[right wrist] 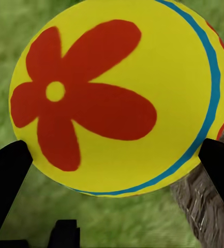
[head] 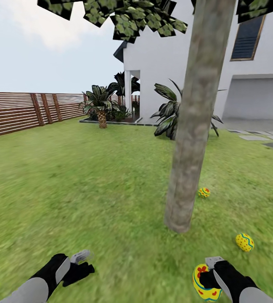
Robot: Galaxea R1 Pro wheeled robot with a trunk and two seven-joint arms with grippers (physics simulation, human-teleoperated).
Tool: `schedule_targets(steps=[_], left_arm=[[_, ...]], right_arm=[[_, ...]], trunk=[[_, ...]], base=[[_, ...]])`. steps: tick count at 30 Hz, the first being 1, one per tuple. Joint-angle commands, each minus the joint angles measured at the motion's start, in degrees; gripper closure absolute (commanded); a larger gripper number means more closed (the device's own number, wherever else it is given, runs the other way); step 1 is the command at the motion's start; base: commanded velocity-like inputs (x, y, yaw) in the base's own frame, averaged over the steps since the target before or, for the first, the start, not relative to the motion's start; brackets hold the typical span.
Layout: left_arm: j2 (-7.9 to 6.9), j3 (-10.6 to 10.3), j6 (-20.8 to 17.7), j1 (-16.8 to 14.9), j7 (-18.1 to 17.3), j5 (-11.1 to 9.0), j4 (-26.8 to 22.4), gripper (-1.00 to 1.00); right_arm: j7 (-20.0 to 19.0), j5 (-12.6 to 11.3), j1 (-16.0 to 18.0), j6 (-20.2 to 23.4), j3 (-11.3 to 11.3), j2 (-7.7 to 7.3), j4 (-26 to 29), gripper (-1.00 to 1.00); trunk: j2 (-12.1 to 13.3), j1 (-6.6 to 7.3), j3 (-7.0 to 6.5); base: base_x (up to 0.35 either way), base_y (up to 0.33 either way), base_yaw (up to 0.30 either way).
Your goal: Take the three Easter eggs out of the wicker basket on the lawn in the garden, then place them on the lawn next to a single tree (choose any tree) so that all three eggs are next to the same tree and none are left in the basket.
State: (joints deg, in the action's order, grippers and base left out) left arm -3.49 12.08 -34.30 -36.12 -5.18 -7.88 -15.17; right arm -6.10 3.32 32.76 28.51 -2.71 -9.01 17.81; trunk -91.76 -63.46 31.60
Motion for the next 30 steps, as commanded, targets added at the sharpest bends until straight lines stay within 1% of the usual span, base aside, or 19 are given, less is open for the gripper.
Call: schedule_targets(steps=[1,2,3,4,6,12,17,23,25,27,30], left_arm=[[-2.18,0.17,-0.39,-0.01,-0.12,-0.81,-0.4,-1.0],[-3.8,0.24,-0.4,-0.01,-0.3,-0.9,-0.56,-1.0],[-4.66,0.27,-0.41,-0.01,-0.45,-0.95,-0.66,-1.0],[-5.08,0.29,-0.42,-0.01,-0.53,-0.97,-0.71,-1.0],[-5.39,0.31,-0.35,-0.01,-0.61,-0.99,-0.79,-1.0],[-5.36,0.26,-0.33,-0.01,-0.61,-1.0,-0.82,-1.0],[-4.83,0.22,-0.33,-0.01,-0.58,-1.0,-0.74,-1.0],[-4.71,0.22,-0.33,-0.01,-0.59,-1.0,-0.73,-1.0],[-4.23,0.19,-0.33,-0.01,-0.55,-1.0,-0.72,-1.0],[-4.1,0.15,-0.33,-0.01,-0.54,-1.0,-0.73,-1.0],[-4.07,0.19,-0.33,-0.01,-0.54,-1.0,-0.73,-1.0]], right_arm=[[-0.32,0.37,0.02,0.32,-0.27,-0.05,0.12,1.0],[-0.32,0.37,0.01,0.32,-0.27,-0.05,0.12,1.0],[-0.32,0.37,0.0,0.32,-0.27,-0.05,0.12,1.0],[-0.32,0.37,0.0,0.32,-0.27,-0.05,0.12,1.0],[-0.32,0.37,0.02,0.32,-0.27,-0.06,0.12,1.0],[-0.32,0.37,0.01,0.32,-0.27,-0.05,0.12,1.0],[-0.32,0.37,0.01,0.32,-0.27,-0.05,0.12,1.0],[-0.32,0.37,0.01,0.32,-0.27,-0.05,0.12,1.0],[-0.32,0.37,0.0,0.32,-0.27,-0.05,0.12,1.0],[-0.31,0.37,0.0,0.32,-0.27,-0.05,0.12,1.0],[-0.3,0.37,0.02,0.32,-0.27,-0.05,0.12,1.0]], trunk=[[-0.03,-0.03,0.06],[-0.03,-0.03,0.06],[-0.03,-0.03,0.06],[-0.03,-0.03,0.06],[-0.03,-0.03,0.06],[-0.03,-0.03,0.06],[-0.03,-0.03,0.06],[-0.03,-0.03,0.06],[-0.03,-0.03,0.06],[-0.03,-0.03,0.06],[-0.03,-0.03,0.06]], base=[[0.333,0.013,0.0],[0.333,0.007,0.0],[0.333,0.003,0.0],[0.333,0.002,0.0],[0.333,0.001,0.0],[0.333,0.0,0.0],[0.333,0.0,0.0],[0.334,0.0,0.0],[0.336,0.0,0.0],[0.332,0.0,0.0],[0.122,0.0,0.0]])
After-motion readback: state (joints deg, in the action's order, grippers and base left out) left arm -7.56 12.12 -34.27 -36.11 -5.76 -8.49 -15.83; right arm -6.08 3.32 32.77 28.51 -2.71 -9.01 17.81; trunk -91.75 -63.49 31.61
